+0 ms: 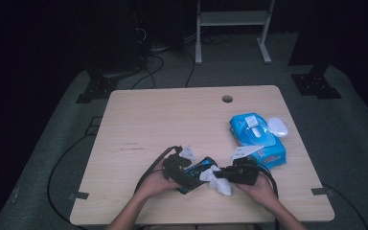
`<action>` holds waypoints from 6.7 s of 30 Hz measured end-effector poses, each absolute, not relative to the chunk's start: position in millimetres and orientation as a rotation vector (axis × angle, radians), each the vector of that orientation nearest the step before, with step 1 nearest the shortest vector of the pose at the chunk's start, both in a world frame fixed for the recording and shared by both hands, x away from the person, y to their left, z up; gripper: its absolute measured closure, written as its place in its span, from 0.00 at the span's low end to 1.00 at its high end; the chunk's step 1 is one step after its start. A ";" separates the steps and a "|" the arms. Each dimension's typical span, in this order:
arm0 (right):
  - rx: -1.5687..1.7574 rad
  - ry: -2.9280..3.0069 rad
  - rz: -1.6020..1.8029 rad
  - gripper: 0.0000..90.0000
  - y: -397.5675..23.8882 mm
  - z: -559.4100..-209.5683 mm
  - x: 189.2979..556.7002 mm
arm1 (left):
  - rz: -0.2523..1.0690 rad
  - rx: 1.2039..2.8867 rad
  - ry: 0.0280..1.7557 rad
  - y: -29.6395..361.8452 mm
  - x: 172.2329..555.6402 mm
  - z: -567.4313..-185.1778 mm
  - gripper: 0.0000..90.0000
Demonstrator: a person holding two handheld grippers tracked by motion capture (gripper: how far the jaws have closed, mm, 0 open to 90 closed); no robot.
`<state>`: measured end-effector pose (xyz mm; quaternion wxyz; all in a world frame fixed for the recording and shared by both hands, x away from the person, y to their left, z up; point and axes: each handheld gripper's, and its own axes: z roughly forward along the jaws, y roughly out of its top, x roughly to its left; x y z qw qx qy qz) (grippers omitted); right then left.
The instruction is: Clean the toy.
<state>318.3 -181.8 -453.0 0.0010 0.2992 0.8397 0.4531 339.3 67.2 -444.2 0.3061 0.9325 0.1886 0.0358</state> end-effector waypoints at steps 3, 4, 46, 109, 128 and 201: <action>0.953 2.598 1.455 0.91 -195.3 -445.6 315.5 | 0.111 2.508 0.483 59.6 338.4 -446.3 0.23; 0.960 2.587 1.466 0.91 -199.6 -443.7 314.7 | 0.117 2.534 0.472 57.1 338.4 -447.4 0.22; 1.035 2.512 1.535 0.91 -221.5 -448.0 312.4 | 0.133 2.566 0.460 49.0 341.3 -455.0 0.30; 1.086 2.465 1.564 0.91 -230.1 -450.0 310.6 | 0.157 2.499 0.434 58.9 341.7 -446.6 0.31; 1.090 2.452 1.577 0.91 -231.6 -449.1 310.5 | 0.148 2.558 0.453 54.0 349.6 -455.0 0.30; 1.003 2.397 1.270 0.56 -273.0 -438.5 291.5 | 0.219 2.343 0.549 79.5 361.4 -424.1 0.19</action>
